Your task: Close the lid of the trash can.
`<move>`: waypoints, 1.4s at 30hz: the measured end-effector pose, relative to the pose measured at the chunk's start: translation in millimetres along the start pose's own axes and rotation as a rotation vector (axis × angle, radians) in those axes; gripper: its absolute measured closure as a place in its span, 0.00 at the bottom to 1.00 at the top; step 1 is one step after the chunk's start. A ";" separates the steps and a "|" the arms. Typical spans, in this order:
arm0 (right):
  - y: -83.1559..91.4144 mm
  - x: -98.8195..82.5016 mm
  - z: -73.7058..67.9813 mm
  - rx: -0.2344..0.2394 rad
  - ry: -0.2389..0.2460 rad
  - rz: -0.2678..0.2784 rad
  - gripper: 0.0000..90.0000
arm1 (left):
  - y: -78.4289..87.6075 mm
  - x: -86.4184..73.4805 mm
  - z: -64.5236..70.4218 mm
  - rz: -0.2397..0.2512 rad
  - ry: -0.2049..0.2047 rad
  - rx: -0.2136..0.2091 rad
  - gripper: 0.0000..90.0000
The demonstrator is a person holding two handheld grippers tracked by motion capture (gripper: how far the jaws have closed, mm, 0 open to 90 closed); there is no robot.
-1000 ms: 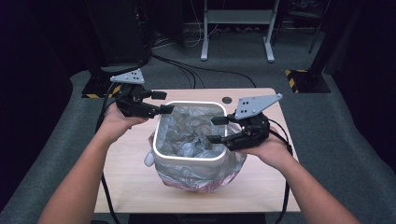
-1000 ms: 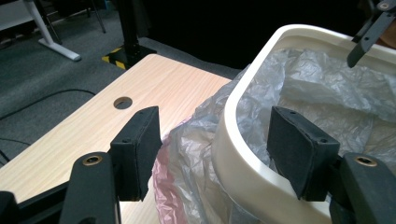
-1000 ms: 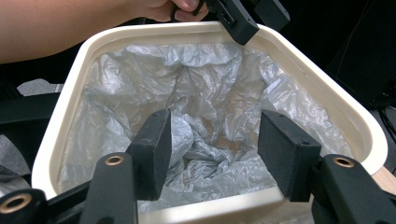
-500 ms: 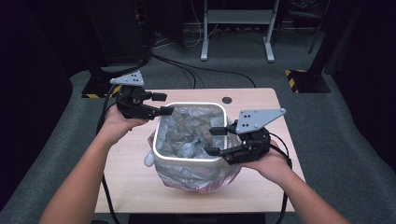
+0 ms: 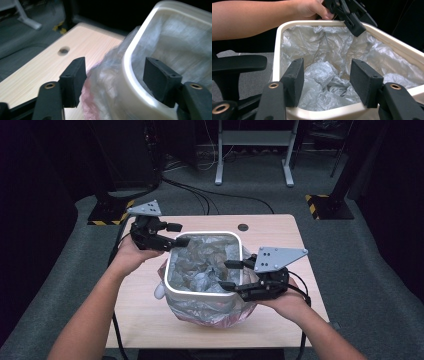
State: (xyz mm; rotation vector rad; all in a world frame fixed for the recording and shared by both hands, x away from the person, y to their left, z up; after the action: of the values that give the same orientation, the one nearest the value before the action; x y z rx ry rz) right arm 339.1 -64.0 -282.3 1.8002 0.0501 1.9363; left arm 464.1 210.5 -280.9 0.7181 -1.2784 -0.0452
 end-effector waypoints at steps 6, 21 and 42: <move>0.2 -4.7 2.7 0.013 -0.021 0.017 0.53 | -1.6 -2.4 -3.1 0.028 0.026 -0.020 0.34; -0.8 -5.2 4.3 0.040 -0.028 0.021 0.49 | 0.1 -3.6 -1.3 0.036 0.030 -0.019 0.36; 9.0 15.0 5.3 0.006 -0.023 -0.048 0.38 | 39.7 -2.3 4.8 0.080 -0.011 0.053 0.31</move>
State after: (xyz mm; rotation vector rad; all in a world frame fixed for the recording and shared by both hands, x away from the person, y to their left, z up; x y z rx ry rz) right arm 341.1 -67.8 -264.6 1.8088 0.0908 1.8842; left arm 445.2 240.4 -262.1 0.7127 -1.3221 0.0500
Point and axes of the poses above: each handheld gripper's, and its own axes: y roughly backward along the jaws, x roughly out of its top, z roughly to its right, the point moved 3 cm from there along -y, roughly forward along the jaws, and after that the axes turned 2 degrees about y, right-handed, at the moved point
